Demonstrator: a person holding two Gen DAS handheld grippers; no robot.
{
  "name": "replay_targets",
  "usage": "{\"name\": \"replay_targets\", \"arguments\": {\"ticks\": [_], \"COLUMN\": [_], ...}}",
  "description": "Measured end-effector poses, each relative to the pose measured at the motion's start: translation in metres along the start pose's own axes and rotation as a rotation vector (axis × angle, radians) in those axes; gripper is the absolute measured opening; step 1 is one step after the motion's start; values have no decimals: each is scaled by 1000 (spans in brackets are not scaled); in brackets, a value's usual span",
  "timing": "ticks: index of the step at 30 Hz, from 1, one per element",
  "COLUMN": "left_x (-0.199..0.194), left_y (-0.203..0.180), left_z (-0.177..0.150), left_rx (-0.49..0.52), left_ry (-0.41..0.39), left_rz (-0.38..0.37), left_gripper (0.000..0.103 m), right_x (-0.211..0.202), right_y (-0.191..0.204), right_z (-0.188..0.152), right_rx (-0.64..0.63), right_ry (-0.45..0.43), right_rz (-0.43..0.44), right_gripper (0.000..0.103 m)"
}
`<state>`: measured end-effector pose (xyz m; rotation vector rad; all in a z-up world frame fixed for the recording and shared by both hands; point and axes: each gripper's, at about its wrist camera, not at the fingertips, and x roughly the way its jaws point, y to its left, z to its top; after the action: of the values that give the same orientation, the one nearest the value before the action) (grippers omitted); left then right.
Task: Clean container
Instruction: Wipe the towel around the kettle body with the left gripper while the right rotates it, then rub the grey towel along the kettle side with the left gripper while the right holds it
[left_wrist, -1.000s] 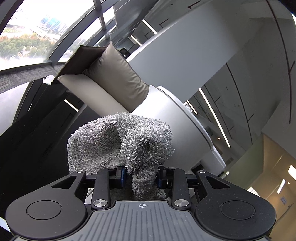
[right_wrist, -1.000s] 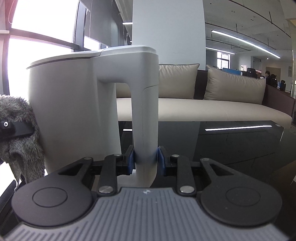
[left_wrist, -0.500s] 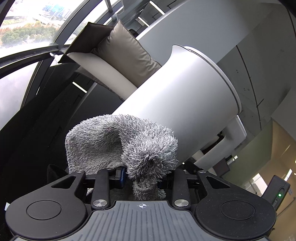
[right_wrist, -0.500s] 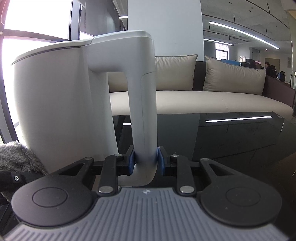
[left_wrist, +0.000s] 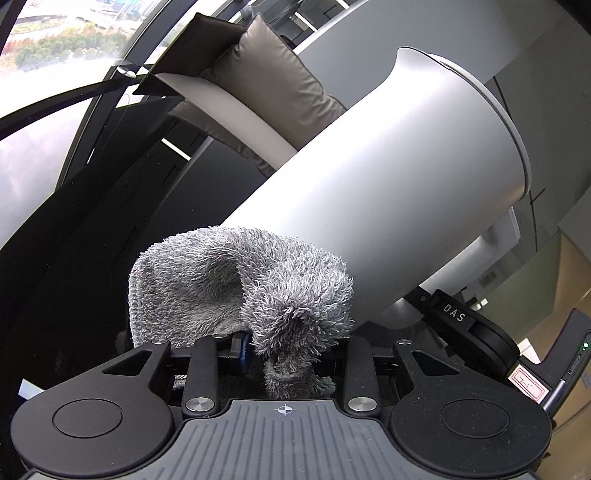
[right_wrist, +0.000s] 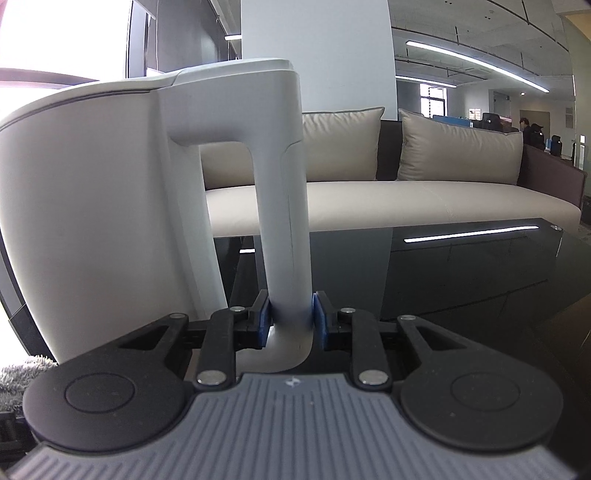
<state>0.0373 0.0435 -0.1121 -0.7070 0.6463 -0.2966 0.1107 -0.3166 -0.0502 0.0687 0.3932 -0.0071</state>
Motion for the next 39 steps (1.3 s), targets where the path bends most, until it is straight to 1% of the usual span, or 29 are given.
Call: {"name": "replay_targets", "arguments": {"ticks": [4,7,12,14,17,24,29,34,39], "left_x": [-2,-8,-20,-26,-29,-32,-31,-27,-19], "left_y": [-1,-5,-13,-17,-20,-25,-29,-28,-16], "left_z": [3,6,15,21,31,55,69,81,92], "left_rx": [7,8,1,-7,-21,-58,-92,-141,-228], "left_ry": [0,-17,-76,-112,-155,-228,-251,-257,-252], "left_rz": [7,6,-12,-23,-29,-57,-82,-119,-174], "left_gripper": [27,27,27,26,26,25,25,25,25], "right_x": [2,2,-6,-7,-7,-1,0,-2,-2], "right_y": [-1,-2,0,0,0,-5,-4,-3,-2], "right_z": [0,-3,-8,-8,-8,-7,-6,-5,-6], "right_rx": [0,-1,-3,-6,-6,-9,-15,-21,-33], "right_ry": [-4,-5,-4,-4,-4,-6,-6,-6,-5], "right_rz": [3,8,9,8,7,7,6,3,0], "right_gripper": [25,25,25,25,25,25,25,25,25]}}
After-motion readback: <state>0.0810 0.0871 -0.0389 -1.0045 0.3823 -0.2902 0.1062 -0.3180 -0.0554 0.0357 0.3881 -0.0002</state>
